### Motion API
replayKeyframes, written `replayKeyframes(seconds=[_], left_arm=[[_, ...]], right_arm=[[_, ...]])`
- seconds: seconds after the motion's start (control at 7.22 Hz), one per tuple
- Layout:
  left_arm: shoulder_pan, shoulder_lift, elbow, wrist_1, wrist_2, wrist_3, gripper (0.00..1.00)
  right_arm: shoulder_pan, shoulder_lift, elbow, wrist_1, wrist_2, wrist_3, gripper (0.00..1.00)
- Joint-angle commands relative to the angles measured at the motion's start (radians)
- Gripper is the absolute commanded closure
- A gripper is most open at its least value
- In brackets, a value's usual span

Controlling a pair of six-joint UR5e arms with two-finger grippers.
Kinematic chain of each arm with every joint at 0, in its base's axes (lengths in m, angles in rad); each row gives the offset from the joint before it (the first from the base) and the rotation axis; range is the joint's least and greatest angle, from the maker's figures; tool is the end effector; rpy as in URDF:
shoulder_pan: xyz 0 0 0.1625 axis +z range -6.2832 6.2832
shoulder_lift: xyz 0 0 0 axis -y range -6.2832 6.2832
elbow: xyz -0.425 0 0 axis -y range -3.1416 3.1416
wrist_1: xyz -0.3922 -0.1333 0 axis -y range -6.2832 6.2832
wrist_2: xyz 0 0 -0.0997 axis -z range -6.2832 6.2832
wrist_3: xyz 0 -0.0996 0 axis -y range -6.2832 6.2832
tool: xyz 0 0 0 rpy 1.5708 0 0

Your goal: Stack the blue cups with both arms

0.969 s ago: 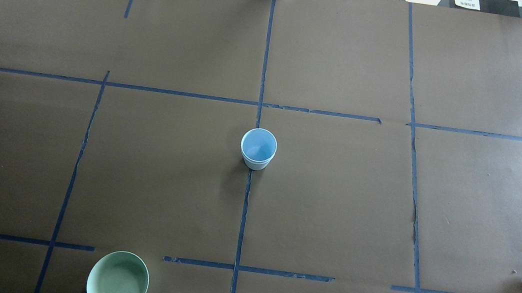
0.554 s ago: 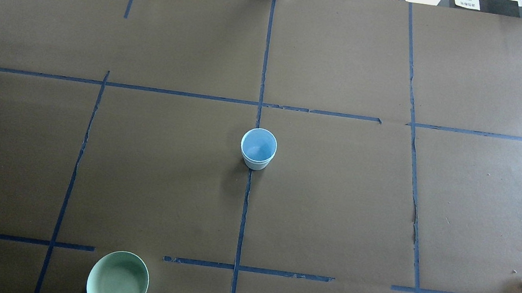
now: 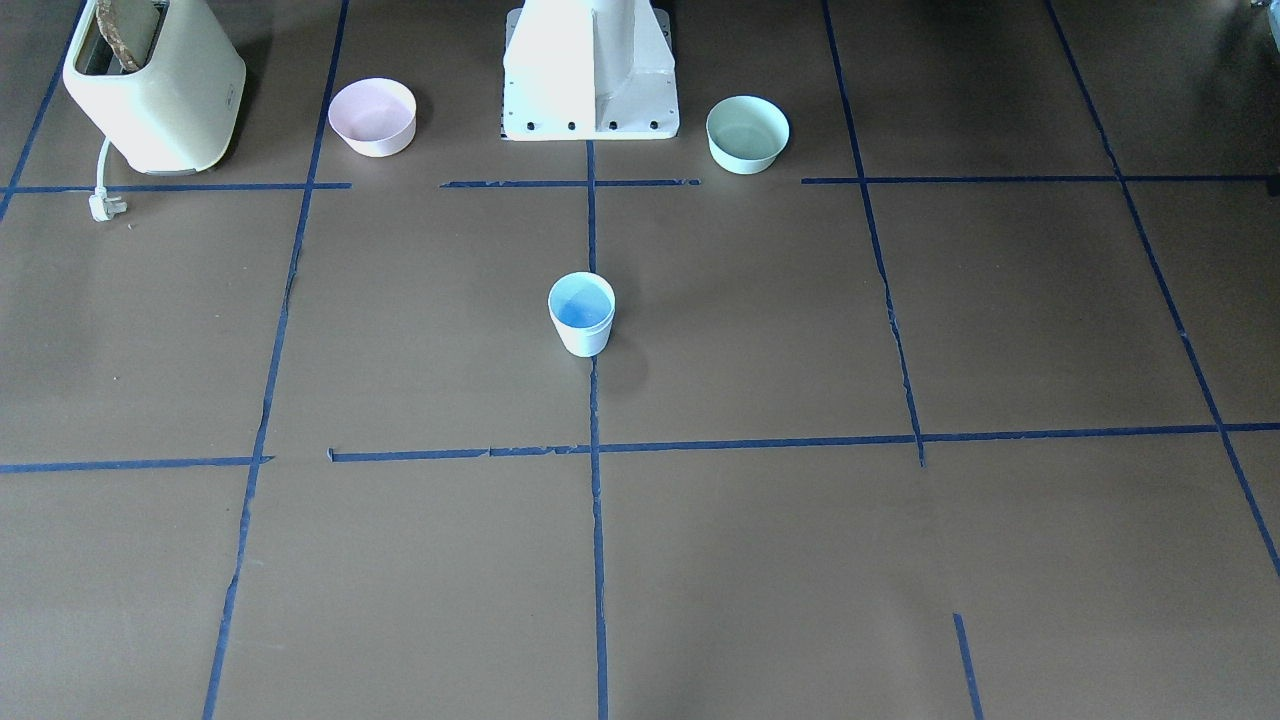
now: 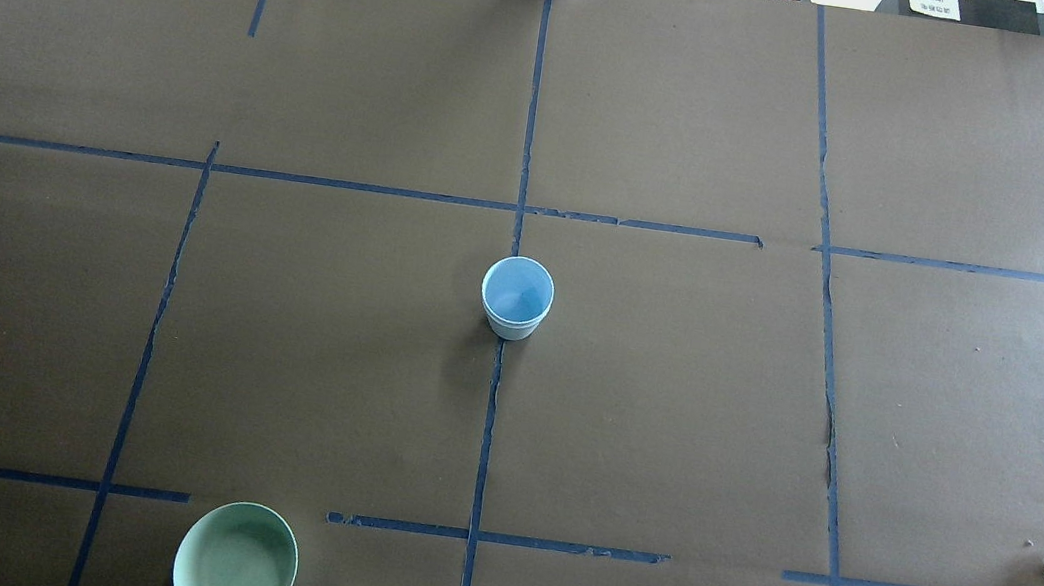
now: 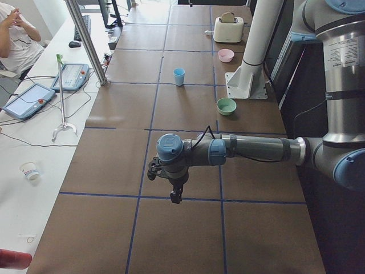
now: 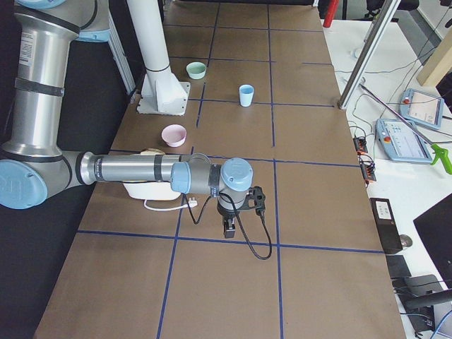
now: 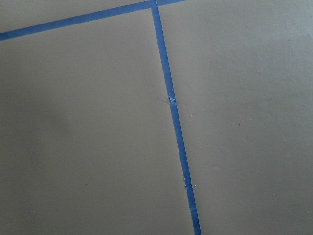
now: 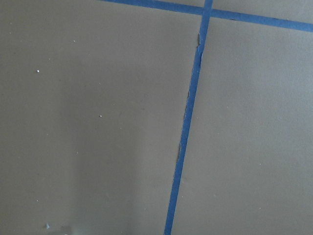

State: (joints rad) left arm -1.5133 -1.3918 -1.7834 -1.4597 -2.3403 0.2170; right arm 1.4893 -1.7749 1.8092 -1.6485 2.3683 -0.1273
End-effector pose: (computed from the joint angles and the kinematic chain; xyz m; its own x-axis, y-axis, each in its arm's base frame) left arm -0.0403 -0.4132 0.6466 0.6909 0.2021 -0.6941 -0.2110 0.9747 0.0738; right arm 0.0291 -0.4061 0.6391 0.6827 -0.1521 0.7147 0.1694 0.9844 0.0477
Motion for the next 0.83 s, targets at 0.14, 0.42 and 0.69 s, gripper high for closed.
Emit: replayKeyframes(seconds=[0.14,0.42,0.69], left_arm=[[0.002,0.002,-0.007,-0.001,-0.002,0.002,0.0],[0.002,0.002,-0.013,0.001,-0.001,0.002,0.0],[0.002,0.004,-0.013,-0.001,-0.001,0.002,0.0]], right_arm=[[-0.01,0.0,-0.004,0.001,0.0,0.0,0.0],[-0.014,0.0,-0.007,0.001,0.0,0.0,0.0],[-0.018,0.0,-0.01,0.001,0.002,0.0,0.0]])
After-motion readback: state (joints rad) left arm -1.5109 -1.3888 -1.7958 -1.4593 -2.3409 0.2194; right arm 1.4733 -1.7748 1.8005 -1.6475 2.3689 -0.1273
